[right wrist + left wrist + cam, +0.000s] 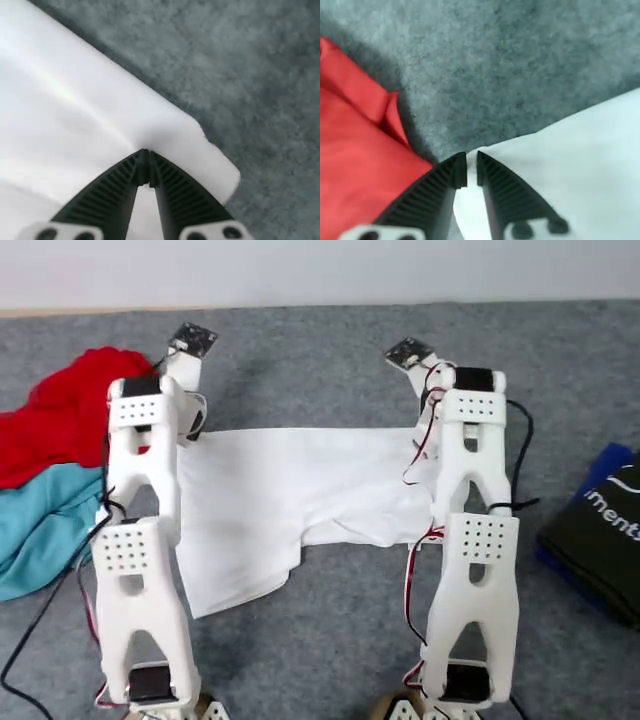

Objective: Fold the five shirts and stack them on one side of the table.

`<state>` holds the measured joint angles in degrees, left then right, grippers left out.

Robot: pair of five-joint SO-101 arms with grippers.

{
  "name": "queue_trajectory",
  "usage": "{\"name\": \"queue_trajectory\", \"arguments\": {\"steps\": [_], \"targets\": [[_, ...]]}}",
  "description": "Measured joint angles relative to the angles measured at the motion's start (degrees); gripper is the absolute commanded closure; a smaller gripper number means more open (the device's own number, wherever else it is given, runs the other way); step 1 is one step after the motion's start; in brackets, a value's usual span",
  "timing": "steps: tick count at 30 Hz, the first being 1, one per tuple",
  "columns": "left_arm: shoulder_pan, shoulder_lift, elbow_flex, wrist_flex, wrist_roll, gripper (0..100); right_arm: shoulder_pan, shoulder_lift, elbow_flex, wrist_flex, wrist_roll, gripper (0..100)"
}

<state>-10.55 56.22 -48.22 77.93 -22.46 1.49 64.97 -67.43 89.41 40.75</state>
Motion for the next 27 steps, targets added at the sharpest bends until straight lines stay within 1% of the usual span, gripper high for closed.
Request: {"name": "queue_trajectory", "arguments": {"steps": [6,11,13,15,19,23,25,27], "targets": [[-0.7,1.8,-18.0,10.5,-0.1,99,0.3,0.0,-6.9,3.7,0.2,98.8],[1.8,1.8,-32.2,18.9,-0.1,99,-2.0,0.0,-14.8,10.0,0.2,98.8],[2.8,1.8,-37.4,20.7,0.4,99,-3.0,0.0,-17.0,11.1,-0.4,98.8],[3.1,1.8,-40.5,21.0,2.8,99,-3.3,0.0,-17.9,11.1,-1.9,98.8],[2.8,1.8,-41.2,21.2,4.6,99,-2.9,-1.1,-16.2,11.1,-4.1,98.8],[3.0,-1.5,-36.0,21.3,4.7,99,-3.4,-7.6,-6.3,11.1,-5.9,98.1],[2.5,-4.1,-31.5,21.3,4.7,99,-3.1,-12.5,1.1,11.1,-6.2,94.0],[2.2,-7.1,-26.2,21.3,4.7,99,-3.0,-17.8,9.6,11.1,-6.2,87.4]]}}
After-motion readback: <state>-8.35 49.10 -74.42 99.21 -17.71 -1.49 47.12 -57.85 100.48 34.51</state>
